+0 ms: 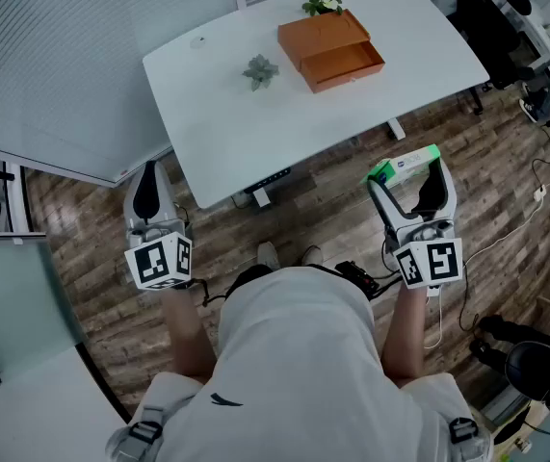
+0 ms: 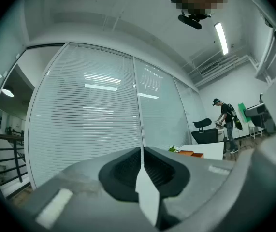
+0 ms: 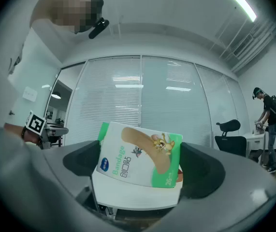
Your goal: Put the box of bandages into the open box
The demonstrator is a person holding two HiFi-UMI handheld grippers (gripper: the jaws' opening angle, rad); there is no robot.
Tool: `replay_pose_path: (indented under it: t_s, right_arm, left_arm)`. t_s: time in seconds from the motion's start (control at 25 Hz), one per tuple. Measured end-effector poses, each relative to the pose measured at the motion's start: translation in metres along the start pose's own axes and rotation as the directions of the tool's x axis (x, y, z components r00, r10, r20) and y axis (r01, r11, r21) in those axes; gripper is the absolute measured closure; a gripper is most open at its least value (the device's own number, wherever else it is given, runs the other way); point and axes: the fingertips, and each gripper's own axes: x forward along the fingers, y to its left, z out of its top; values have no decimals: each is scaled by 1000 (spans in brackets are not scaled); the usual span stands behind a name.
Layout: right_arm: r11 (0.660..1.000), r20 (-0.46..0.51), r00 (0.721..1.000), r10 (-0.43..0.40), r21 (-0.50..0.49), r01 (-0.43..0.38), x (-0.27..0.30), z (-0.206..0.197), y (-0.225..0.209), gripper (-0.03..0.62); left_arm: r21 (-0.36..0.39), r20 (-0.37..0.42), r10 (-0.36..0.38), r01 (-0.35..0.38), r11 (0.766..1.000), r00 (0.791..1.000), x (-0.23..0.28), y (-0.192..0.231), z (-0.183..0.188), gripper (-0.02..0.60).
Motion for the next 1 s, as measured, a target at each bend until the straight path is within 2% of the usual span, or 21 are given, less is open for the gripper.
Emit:
replay_pose_path:
  t_s: [0.52,1.0]
  right_arm:
    - [999,21,1000,11,47,-12,-5,4,-5,71]
    - [995,26,998,53,81,-54,-4,7,-44,71]
  left_arm:
    - [16,-9,8,-7,1000,1000,-5,-7,1,557]
    - [21,-32,52,-51,998,998,-8,-42,0,557]
